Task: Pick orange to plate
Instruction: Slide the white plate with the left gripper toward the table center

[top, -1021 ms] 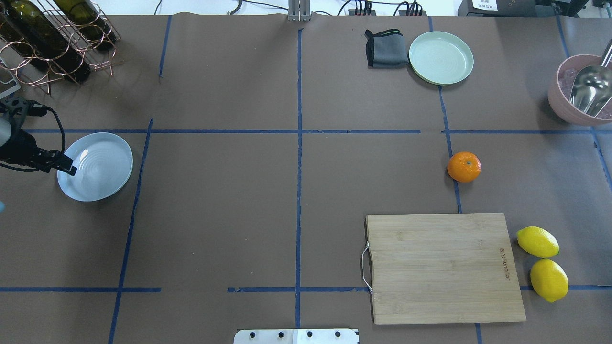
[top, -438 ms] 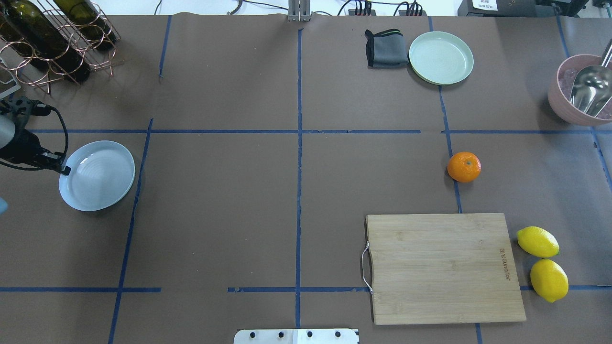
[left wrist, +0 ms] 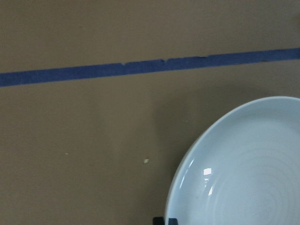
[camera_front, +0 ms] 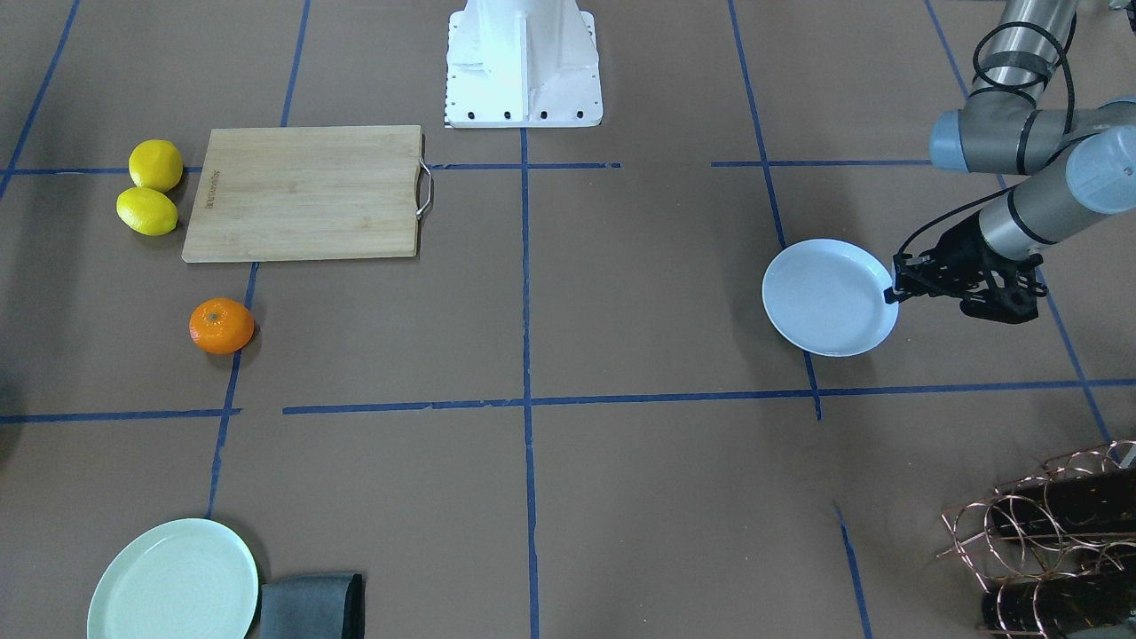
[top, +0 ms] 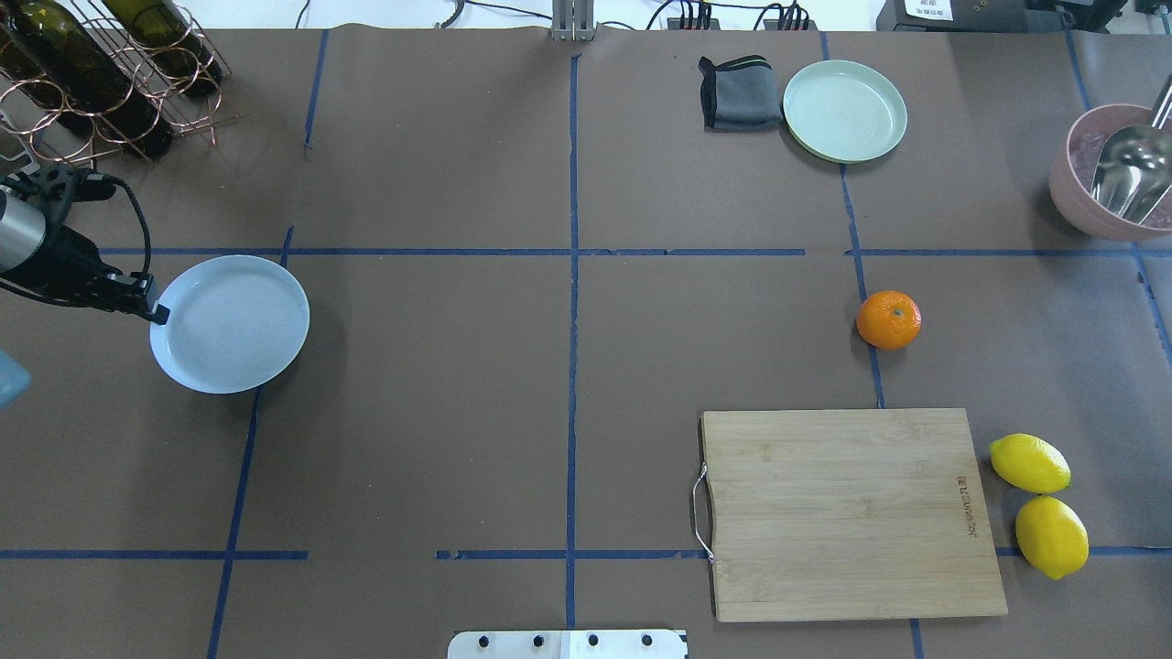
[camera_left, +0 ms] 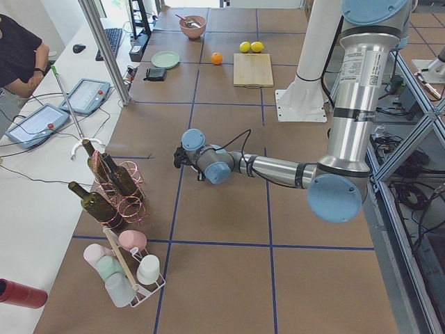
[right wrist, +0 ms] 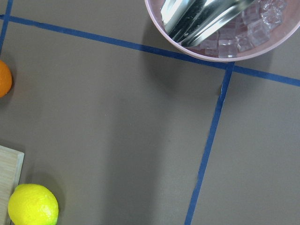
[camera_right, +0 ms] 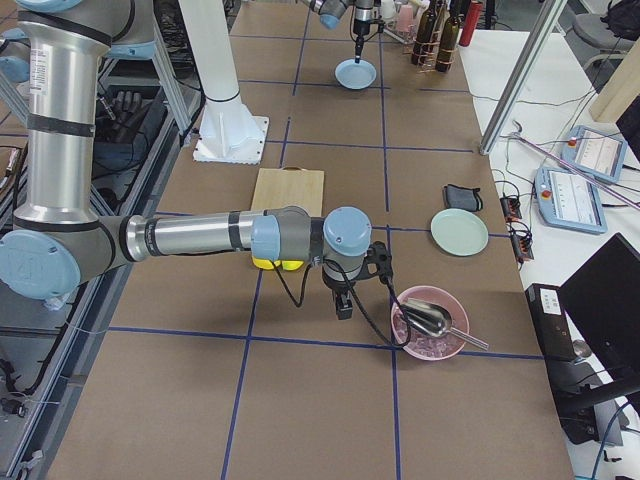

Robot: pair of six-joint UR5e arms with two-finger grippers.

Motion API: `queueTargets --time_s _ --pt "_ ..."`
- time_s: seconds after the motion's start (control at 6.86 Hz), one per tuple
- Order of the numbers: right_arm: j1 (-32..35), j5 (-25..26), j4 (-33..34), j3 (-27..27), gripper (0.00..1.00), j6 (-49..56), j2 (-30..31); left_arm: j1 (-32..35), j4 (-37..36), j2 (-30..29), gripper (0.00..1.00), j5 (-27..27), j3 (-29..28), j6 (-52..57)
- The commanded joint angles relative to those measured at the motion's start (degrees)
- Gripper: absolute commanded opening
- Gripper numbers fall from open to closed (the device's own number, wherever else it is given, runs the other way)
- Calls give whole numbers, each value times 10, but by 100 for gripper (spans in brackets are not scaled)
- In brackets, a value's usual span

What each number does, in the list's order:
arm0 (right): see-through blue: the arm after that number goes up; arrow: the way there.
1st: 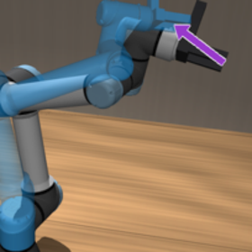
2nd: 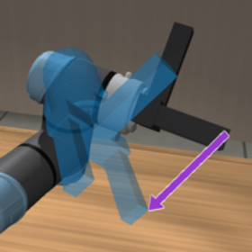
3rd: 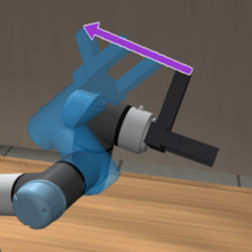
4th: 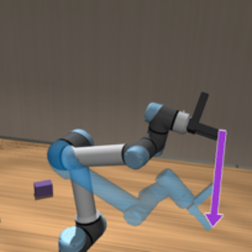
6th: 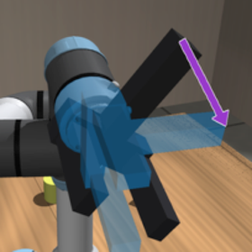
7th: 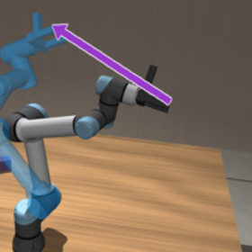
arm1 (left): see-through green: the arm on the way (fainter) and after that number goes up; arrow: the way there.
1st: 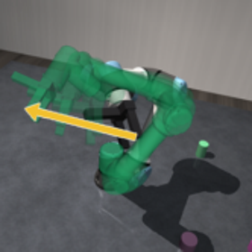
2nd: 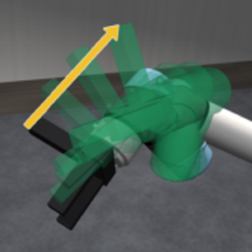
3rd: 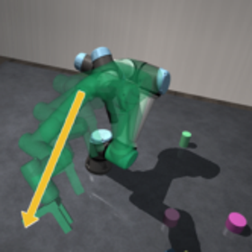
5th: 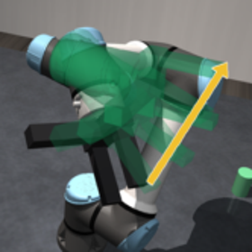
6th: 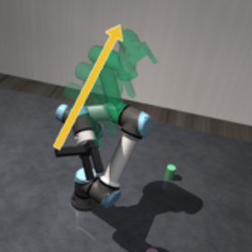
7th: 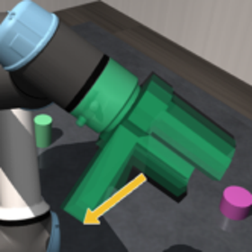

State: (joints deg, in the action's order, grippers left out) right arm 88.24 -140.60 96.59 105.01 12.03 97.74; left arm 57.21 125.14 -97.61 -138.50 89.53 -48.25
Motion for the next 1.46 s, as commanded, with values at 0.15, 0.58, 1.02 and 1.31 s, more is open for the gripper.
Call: queueTargets --time_s 0.15,0.58,1.02,1.31 --pt "0 0 0 0 100 -3 -1 -129 5 -152 0 0 12 -271" --pt "0 1 1 -3 100 2 6 -269 4 -289 0 164 -57 -417" --pt "0 0 0 -3 100 3 6 -272 3 -283 0 216 -53 -414" --pt "-1 -36 1 -4 100 -1 5 -272 1 -268 0 236 -48 -414"
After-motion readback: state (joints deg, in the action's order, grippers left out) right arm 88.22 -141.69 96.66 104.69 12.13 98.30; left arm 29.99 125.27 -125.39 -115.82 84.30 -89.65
